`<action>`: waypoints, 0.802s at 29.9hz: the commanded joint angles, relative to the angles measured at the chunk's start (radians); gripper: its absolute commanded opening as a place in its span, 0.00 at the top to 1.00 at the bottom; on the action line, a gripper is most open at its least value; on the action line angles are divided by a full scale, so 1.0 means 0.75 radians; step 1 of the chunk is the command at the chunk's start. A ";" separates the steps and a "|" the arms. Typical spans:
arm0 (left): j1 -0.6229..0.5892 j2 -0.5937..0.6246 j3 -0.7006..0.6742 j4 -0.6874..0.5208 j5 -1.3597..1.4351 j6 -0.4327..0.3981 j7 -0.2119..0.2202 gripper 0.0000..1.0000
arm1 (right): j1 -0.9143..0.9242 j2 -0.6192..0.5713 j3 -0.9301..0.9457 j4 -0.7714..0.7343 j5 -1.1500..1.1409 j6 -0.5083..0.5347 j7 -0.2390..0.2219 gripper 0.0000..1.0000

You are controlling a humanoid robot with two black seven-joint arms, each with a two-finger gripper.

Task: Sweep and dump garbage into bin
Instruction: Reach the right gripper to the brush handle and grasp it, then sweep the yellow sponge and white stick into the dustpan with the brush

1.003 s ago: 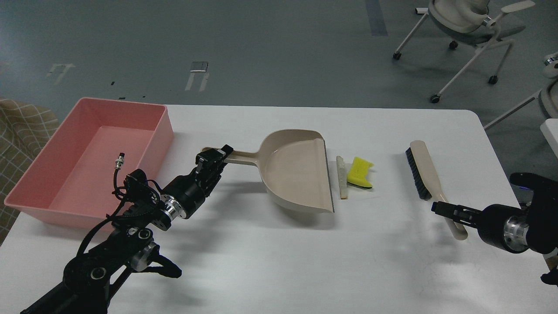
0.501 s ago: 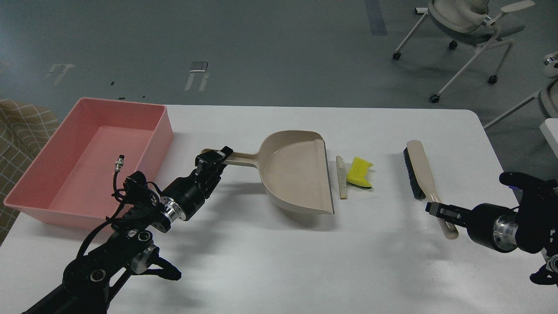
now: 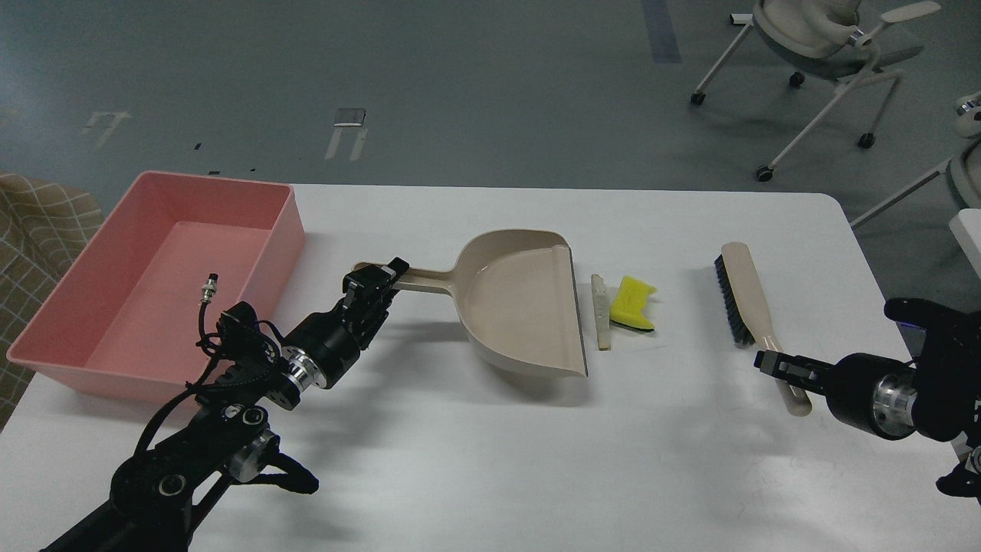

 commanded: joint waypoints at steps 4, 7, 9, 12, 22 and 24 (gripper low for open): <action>0.002 -0.004 0.004 0.036 0.007 0.021 0.010 1.00 | -0.001 0.052 -0.009 0.014 0.005 0.000 0.003 1.00; 0.002 -0.004 0.004 0.050 0.007 0.023 0.012 1.00 | -0.003 0.083 -0.013 0.029 0.007 0.000 0.001 1.00; 0.000 -0.002 0.032 0.073 0.009 0.023 0.014 1.00 | -0.001 0.118 -0.013 0.035 0.007 0.000 0.001 1.00; -0.004 0.002 0.086 0.075 0.009 0.032 0.010 1.00 | 0.001 0.159 -0.015 0.037 0.007 0.000 0.001 1.00; -0.017 -0.006 0.092 0.073 0.011 0.073 0.012 1.00 | 0.097 0.247 -0.145 0.037 0.009 0.000 -0.003 1.00; -0.021 -0.006 0.092 0.071 0.009 0.073 0.012 1.00 | 0.126 0.277 -0.174 0.037 0.009 0.000 -0.003 1.00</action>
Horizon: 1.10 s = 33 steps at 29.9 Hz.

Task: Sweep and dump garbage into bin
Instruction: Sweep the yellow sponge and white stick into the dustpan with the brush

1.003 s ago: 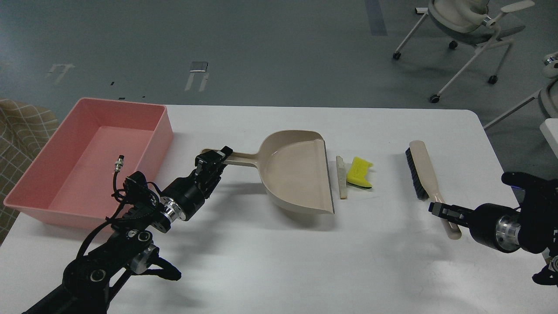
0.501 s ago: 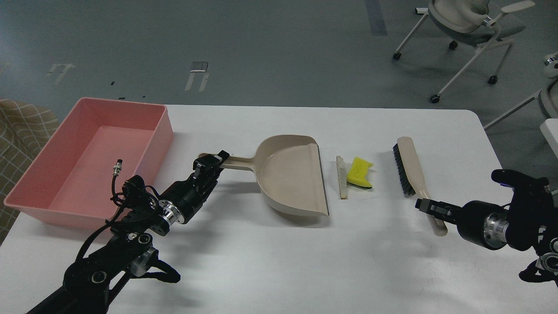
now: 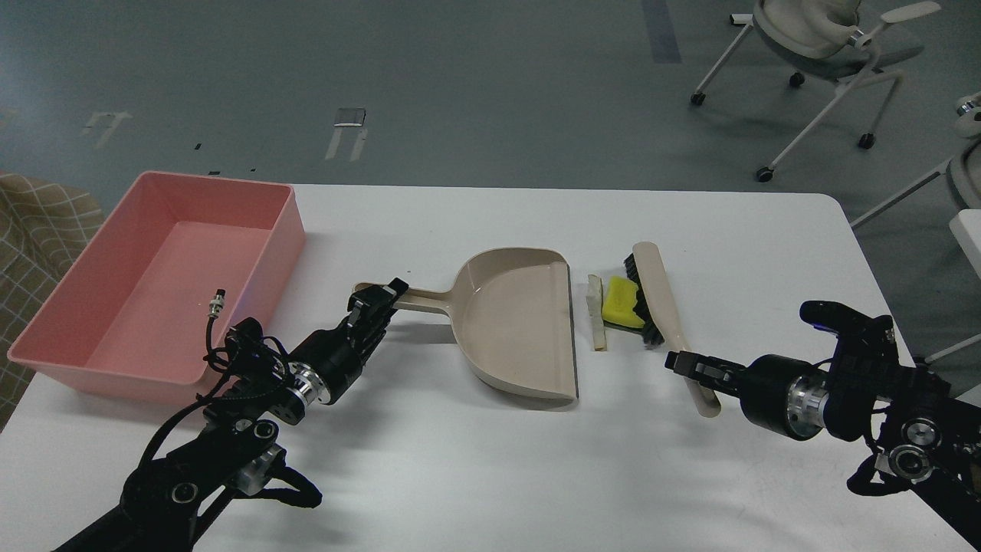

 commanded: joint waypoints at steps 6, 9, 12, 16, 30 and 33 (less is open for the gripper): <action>-0.008 0.028 -0.003 -0.015 -0.012 0.000 0.002 1.00 | 0.075 0.120 -0.062 -0.003 0.001 0.000 0.000 1.00; -0.008 0.036 -0.003 -0.019 -0.014 0.000 0.002 1.00 | 0.085 0.156 -0.062 -0.009 0.001 0.000 -0.002 1.00; -0.008 0.032 -0.003 -0.023 -0.012 0.000 0.002 1.00 | 0.106 0.203 -0.077 -0.015 0.001 0.000 -0.008 1.00; -0.008 0.028 -0.003 -0.023 -0.010 0.000 0.002 1.00 | 0.130 0.238 -0.095 -0.019 0.003 0.000 -0.012 1.00; -0.013 0.067 -0.027 -0.113 -0.022 0.002 0.002 1.00 | 0.198 0.026 0.028 -0.003 0.103 0.000 -0.073 1.00; -0.023 0.065 -0.033 -0.115 -0.043 0.002 -0.006 1.00 | 0.179 -0.105 0.024 0.001 0.103 0.000 -0.073 1.00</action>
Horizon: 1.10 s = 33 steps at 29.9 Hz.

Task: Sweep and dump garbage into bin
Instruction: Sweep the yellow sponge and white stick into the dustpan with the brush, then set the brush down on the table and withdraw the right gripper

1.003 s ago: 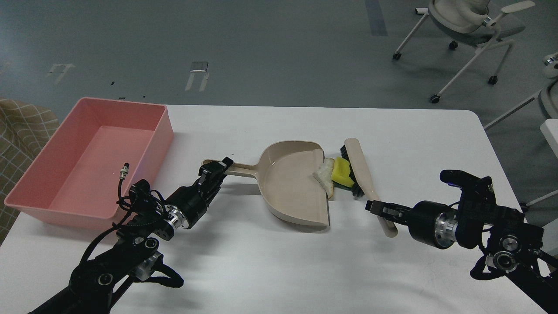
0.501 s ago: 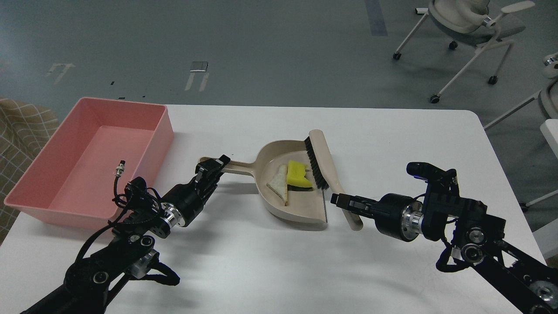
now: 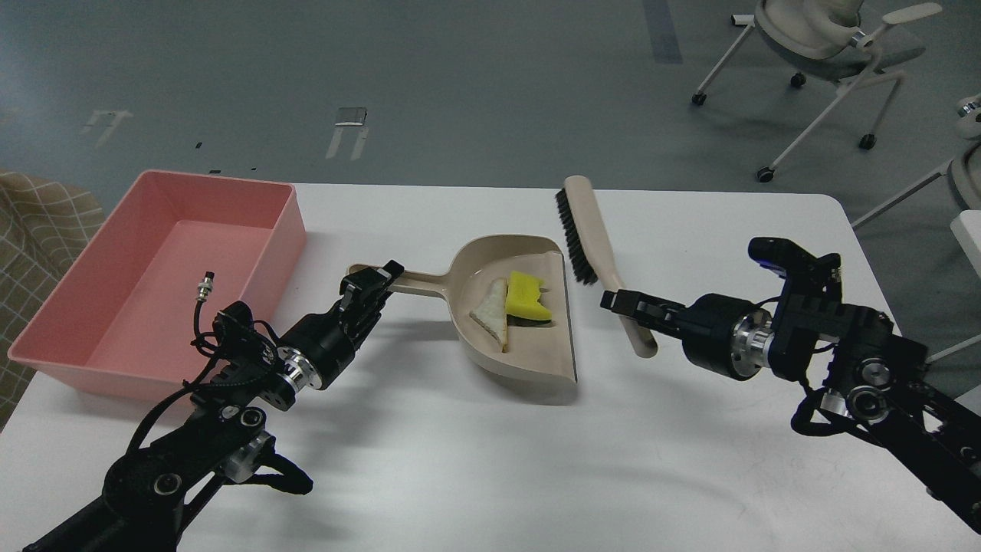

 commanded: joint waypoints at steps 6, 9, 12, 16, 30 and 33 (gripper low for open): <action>-0.008 0.001 -0.050 -0.044 -0.105 0.001 -0.009 1.00 | -0.083 -0.294 0.033 0.005 0.000 0.000 0.000 1.00; -0.010 0.003 -0.060 -0.052 -0.111 0.001 -0.007 1.00 | -0.096 -0.381 0.034 0.005 0.000 0.000 0.000 1.00; -0.012 0.011 -0.087 -0.052 -0.111 0.001 -0.003 1.00 | -0.139 -0.467 0.029 0.007 0.000 0.000 0.000 1.00; -0.015 0.023 -0.091 -0.050 -0.113 0.001 -0.003 1.00 | -0.159 -0.525 0.031 0.009 0.004 0.000 0.019 1.00; -0.017 0.033 -0.091 -0.050 -0.115 0.001 0.004 1.00 | -0.245 -0.476 0.036 0.054 0.023 0.000 0.137 1.00; -0.017 0.031 -0.093 -0.050 -0.115 0.001 0.004 1.00 | -0.247 -0.476 0.034 0.048 0.023 0.000 0.137 1.00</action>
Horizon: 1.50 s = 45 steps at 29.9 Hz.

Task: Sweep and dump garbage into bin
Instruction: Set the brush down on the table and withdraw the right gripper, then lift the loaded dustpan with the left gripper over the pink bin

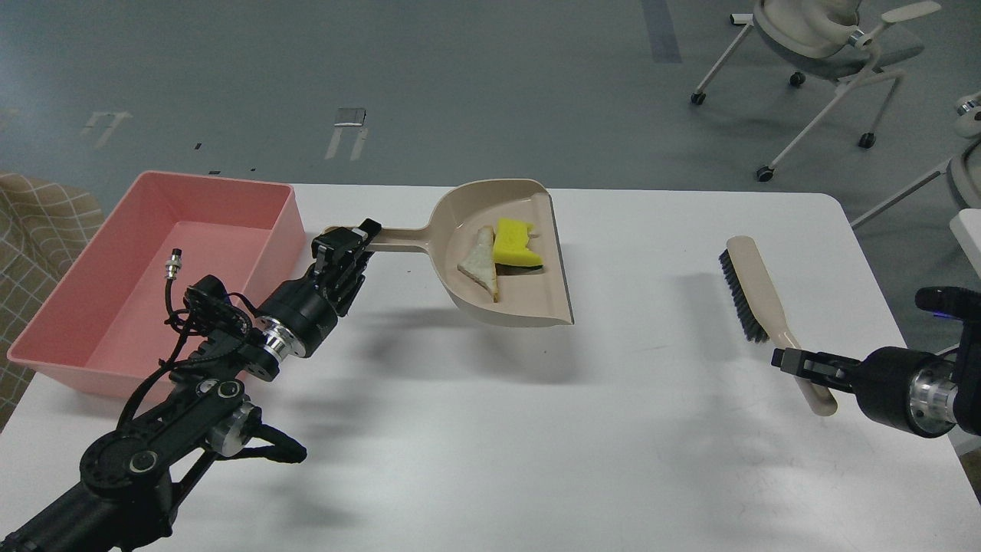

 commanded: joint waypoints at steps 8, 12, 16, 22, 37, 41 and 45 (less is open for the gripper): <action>-0.014 -0.004 -0.001 0.001 0.000 0.002 0.002 1.00 | -0.029 0.006 -0.002 -0.015 -0.005 0.000 -0.002 0.77; -0.018 0.000 -0.001 0.001 -0.002 0.002 0.002 1.00 | -0.029 0.006 0.000 -0.015 -0.001 0.000 -0.002 0.66; -0.018 0.000 0.001 0.003 -0.006 0.002 0.002 1.00 | -0.028 0.012 0.002 -0.006 0.008 0.000 0.000 0.53; -0.018 0.002 0.001 0.003 -0.029 0.002 0.002 1.00 | -0.029 0.012 0.012 -0.004 0.008 0.000 0.000 0.43; -0.041 0.045 -0.054 0.003 -0.035 0.000 0.004 1.00 | -0.022 0.304 0.585 -0.017 0.075 0.000 -0.008 0.06; -0.053 0.108 -0.073 -0.003 -0.137 0.000 0.004 1.00 | 0.002 0.431 0.754 -0.035 0.077 0.000 -0.013 0.05; -0.053 0.171 -0.075 -0.022 -0.196 -0.002 0.002 1.00 | 0.029 0.593 0.859 -0.049 0.077 0.000 -0.013 0.05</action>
